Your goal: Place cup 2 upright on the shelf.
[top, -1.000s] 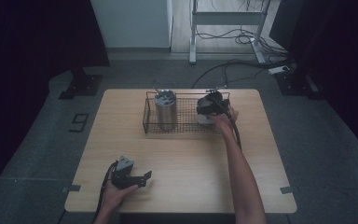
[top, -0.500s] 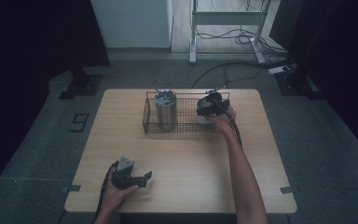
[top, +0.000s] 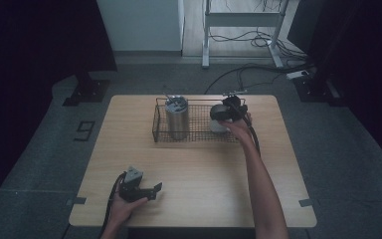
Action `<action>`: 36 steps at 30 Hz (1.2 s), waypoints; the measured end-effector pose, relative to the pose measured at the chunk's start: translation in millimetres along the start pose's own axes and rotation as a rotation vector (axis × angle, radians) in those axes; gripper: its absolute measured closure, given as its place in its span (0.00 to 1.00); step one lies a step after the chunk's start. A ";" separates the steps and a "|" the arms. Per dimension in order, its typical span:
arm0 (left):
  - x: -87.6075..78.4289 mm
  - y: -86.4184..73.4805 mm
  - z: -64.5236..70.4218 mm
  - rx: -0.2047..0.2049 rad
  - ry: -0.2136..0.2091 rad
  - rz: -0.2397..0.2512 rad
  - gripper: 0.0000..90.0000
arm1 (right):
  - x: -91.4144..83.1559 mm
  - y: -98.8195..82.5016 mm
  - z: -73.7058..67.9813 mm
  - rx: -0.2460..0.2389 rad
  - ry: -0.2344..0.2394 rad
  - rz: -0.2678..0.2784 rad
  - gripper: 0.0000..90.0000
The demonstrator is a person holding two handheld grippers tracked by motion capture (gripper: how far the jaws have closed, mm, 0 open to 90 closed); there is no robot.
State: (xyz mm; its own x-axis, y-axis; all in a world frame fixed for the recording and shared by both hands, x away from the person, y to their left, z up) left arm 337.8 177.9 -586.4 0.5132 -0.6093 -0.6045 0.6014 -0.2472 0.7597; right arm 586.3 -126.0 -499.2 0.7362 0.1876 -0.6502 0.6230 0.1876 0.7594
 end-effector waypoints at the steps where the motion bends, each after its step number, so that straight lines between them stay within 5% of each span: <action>1: 0.2 0.0 0.1 0.000 0.000 -0.001 0.08 | -2.9 1.4 0.0 -0.003 0.003 0.009 0.00; 23: -5.0 2.3 -3.5 -0.010 0.008 0.015 0.08 | -39.1 -4.7 2.9 0.002 0.034 0.106 0.04; 29: -8.6 5.6 -2.3 -0.029 -0.019 0.036 0.08 | -51.2 -12.8 2.4 0.001 0.031 0.125 0.07; 36: -10.4 5.1 -5.6 -0.032 0.004 0.036 0.08 | -65.4 -27.3 5.3 -0.020 0.024 0.133 0.07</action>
State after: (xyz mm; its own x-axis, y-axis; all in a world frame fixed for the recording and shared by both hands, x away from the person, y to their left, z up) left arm 339.0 187.2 -577.6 0.5370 -0.6147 -0.5778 0.6020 -0.2006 0.7729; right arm 522.6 -148.6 -477.3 0.8054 0.2347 -0.5443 0.5147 0.1786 0.8386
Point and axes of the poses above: each handheld gripper's, and its own axes: x roughly forward along the jaws, y roughly out of its top, z roughly to its right, the point moved 7 cm from there along x, roughly forward along the jaws, and after that the axes turned 9 degrees about -y, right-handed, at the moved point
